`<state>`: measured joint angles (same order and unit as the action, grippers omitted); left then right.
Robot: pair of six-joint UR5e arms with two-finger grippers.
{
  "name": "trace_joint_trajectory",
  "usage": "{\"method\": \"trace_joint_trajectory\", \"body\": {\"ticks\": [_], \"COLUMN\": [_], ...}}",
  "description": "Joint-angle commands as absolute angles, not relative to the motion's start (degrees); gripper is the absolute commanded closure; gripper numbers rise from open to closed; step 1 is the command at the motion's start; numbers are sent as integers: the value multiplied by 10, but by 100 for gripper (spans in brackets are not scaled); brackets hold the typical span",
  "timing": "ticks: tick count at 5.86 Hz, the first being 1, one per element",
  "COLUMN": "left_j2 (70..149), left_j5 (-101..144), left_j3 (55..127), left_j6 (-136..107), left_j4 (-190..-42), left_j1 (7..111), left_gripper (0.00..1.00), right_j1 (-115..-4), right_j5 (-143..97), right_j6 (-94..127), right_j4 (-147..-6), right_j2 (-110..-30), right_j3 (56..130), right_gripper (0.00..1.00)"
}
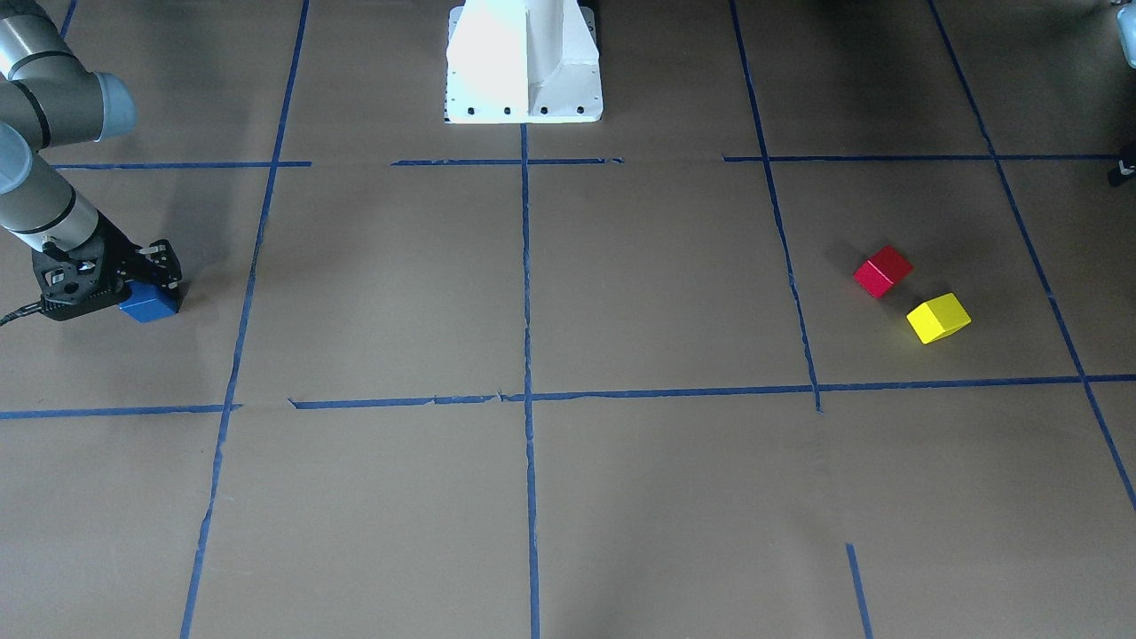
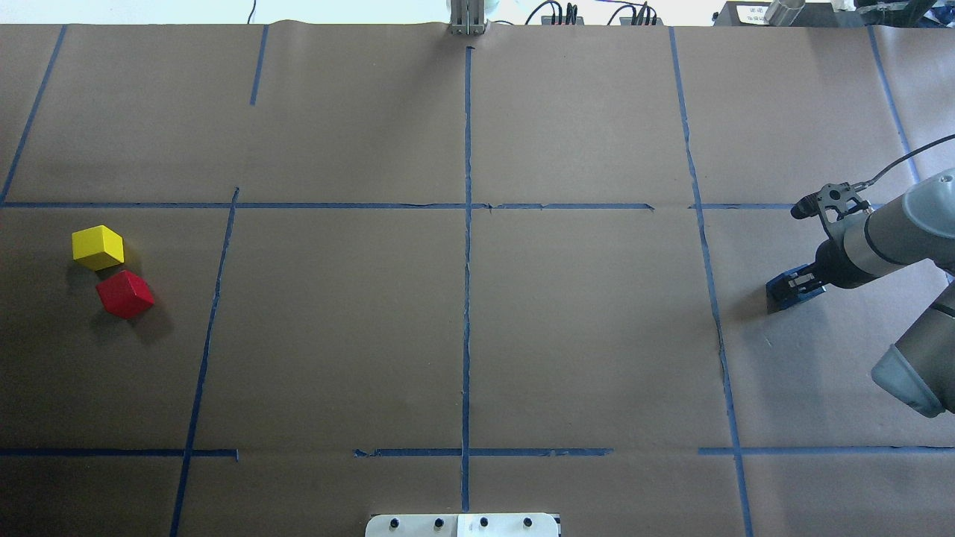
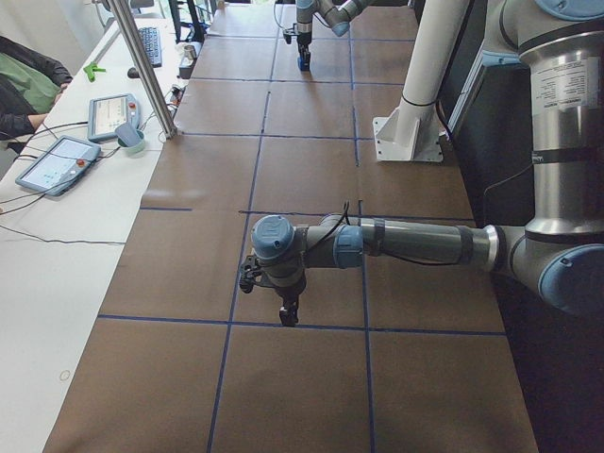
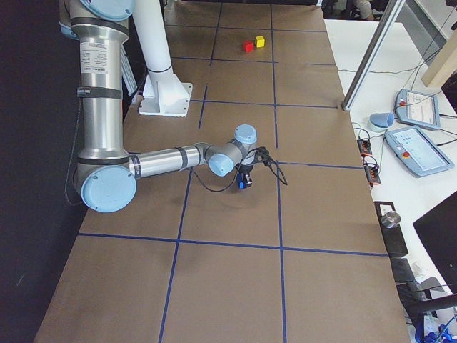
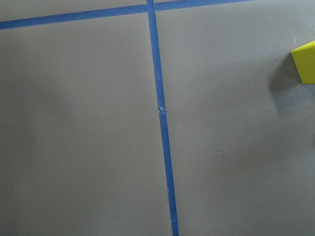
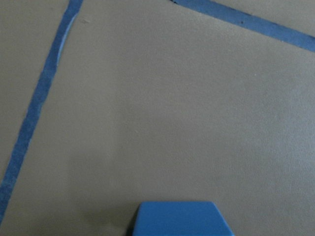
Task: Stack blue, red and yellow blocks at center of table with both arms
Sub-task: 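Reach the right gripper down to the blue cube and grasp it, then carry the blue cube with the right gripper to the table center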
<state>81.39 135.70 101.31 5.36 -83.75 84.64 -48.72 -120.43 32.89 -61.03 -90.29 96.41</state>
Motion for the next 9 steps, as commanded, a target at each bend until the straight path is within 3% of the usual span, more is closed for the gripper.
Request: {"method": "trace_joint_trajectory", "body": {"ticks": [1, 3, 5, 7, 9], "left_j2": [814, 814, 815, 814, 814], "left_j5": [1357, 1358, 1358, 1358, 1358], "left_j3": [1014, 1015, 1018, 1018, 1017], "left_j6": [54, 54, 54, 54, 54], "left_j4": [-838, -838, -838, -838, -837], "left_j1": [846, 846, 846, 846, 845], "left_gripper": [0, 0, 0, 0, 0], "right_j1": [-486, -414, -335, -273, -265], "right_j5": [-1209, -1185, -1108, -1034, -1034], "right_j6": [375, 516, 643, 753, 745], "right_j4": [-621, -701, -876, -871, -872], "right_j2": [-849, -720, -516, -351, -359], "right_j3": [976, 977, 935, 748, 737], "right_gripper": [91, 91, 92, 92, 85]}}
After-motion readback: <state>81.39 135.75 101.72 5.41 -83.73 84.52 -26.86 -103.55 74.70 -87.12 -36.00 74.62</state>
